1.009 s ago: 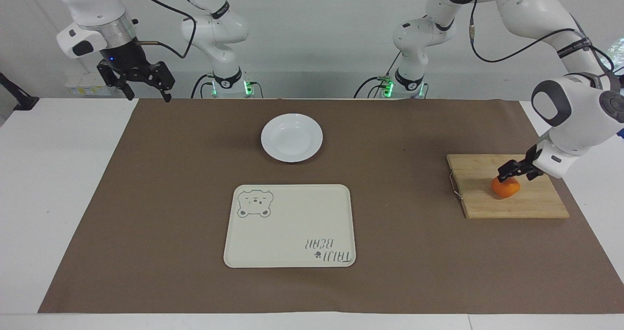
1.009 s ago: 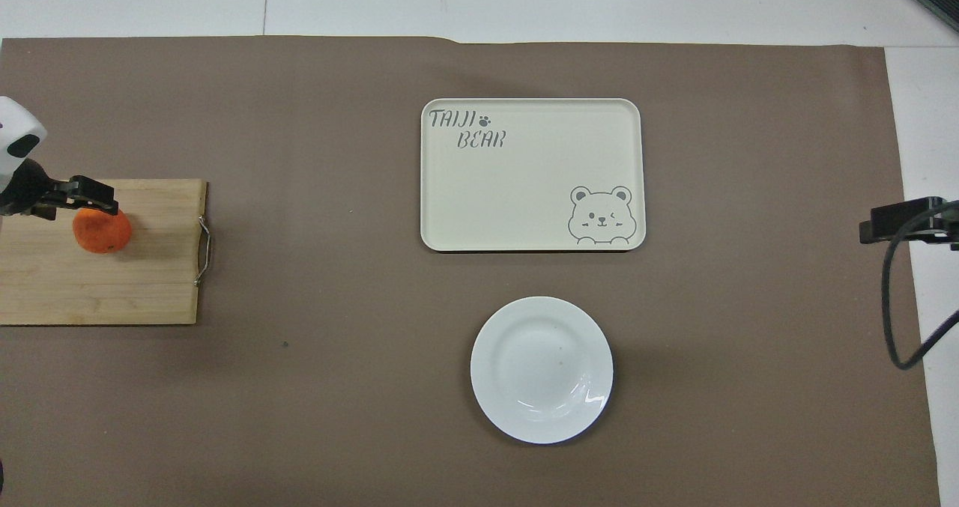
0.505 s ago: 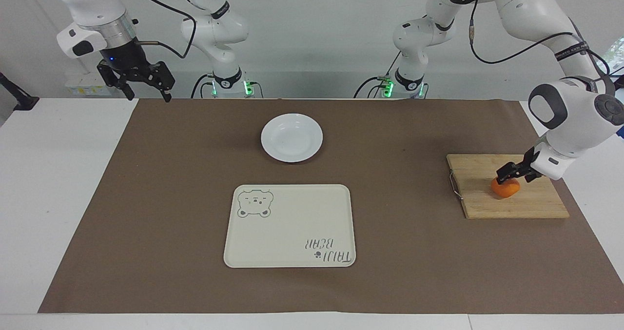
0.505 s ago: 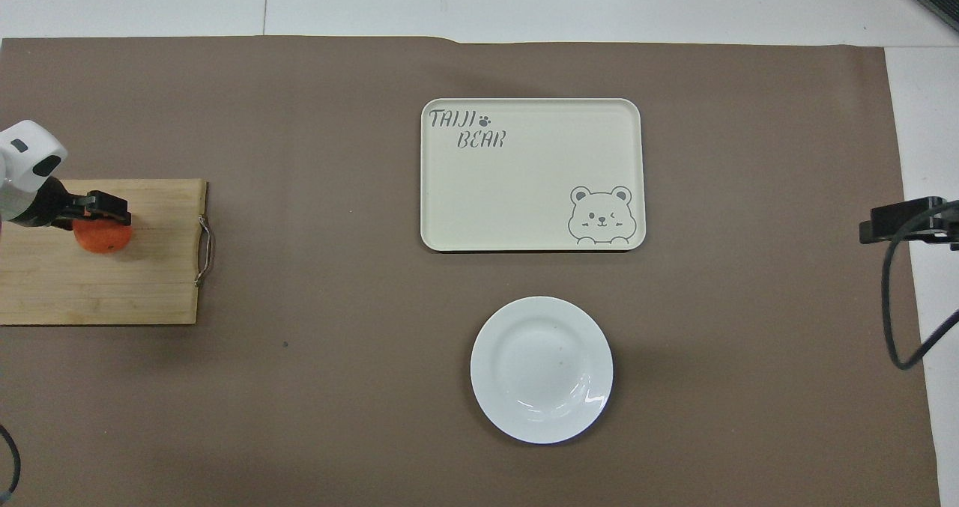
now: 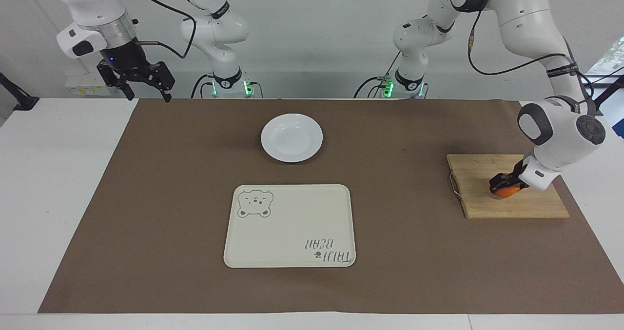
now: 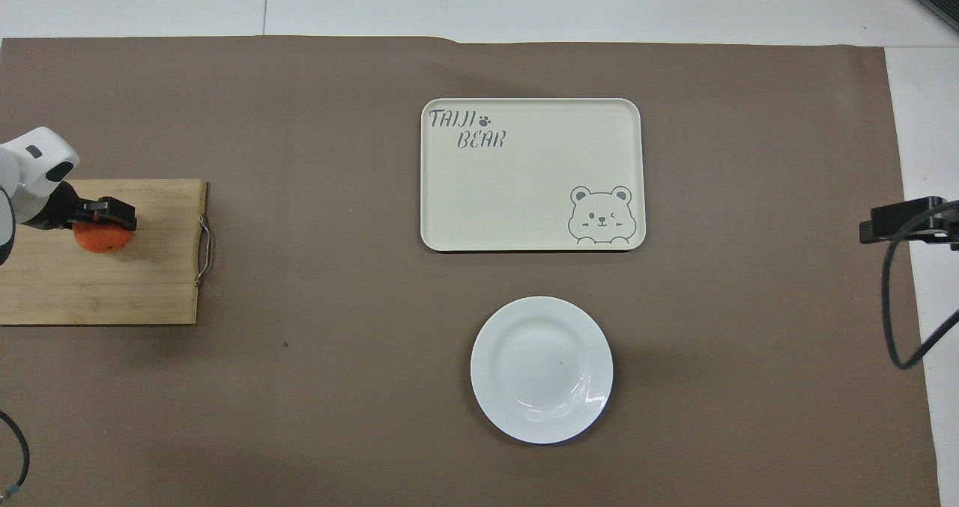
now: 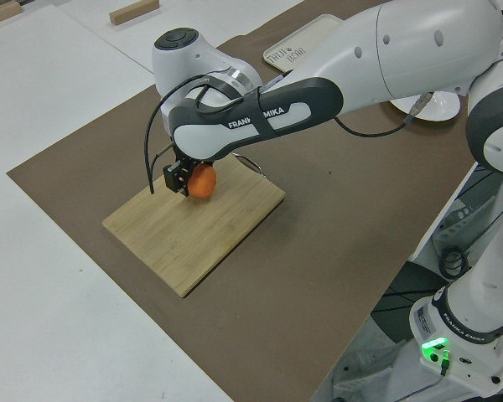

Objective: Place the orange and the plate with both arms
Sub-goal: 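Grasp the orange on the cutting board with the left gripper, then lift the orange and carry it over the white plate with the left gripper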

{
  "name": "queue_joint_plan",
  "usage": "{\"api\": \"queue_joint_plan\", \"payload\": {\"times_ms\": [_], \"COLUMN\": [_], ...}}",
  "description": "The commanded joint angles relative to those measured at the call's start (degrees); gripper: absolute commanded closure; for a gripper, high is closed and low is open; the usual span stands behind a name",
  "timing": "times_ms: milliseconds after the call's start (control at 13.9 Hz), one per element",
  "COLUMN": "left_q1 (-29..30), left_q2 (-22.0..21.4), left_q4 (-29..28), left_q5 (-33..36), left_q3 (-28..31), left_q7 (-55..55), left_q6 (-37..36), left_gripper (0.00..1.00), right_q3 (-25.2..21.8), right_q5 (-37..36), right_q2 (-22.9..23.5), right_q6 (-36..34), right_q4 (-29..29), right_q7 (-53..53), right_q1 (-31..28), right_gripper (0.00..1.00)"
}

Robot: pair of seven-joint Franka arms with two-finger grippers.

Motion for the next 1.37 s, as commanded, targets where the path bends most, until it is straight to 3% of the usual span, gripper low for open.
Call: {"api": "queue_joint_plan", "payload": {"times_ms": [0, 288, 577, 1298], "left_q1": [-0.94, -4.01, -7.96, -25.09], "left_q2": [-2.72, -5.8, -6.24, -9.05], "left_q4": [0.83, 1.8, 5.04, 4.97], "left_q5": [0.7, 0.7, 0.87, 1.05], "left_q3": [-0.5, -0.77, -0.77, -0.94], "left_q7": [-0.39, -3.37, -8.46, -29.63], "left_q6": [-2.0, -3.67, -6.48, -9.21], "left_gripper": [1.0, 1.0, 1.0, 1.0], "right_q3": [-0.19, -0.19, -0.19, -0.19], "right_q5": [-0.82, -0.82, -0.82, -0.82], "right_q2": [-0.69, -0.69, -0.69, -0.69], "right_q6": [0.3, 0.3, 0.3, 0.3], "right_q4": [-0.64, -0.64, -0.64, -0.64], "right_q7": [-0.97, -0.97, -0.88, -0.97], "right_q1": [0.27, 0.27, 0.27, 0.27], "right_gripper": [0.0, 0.0, 0.0, 0.0]}}
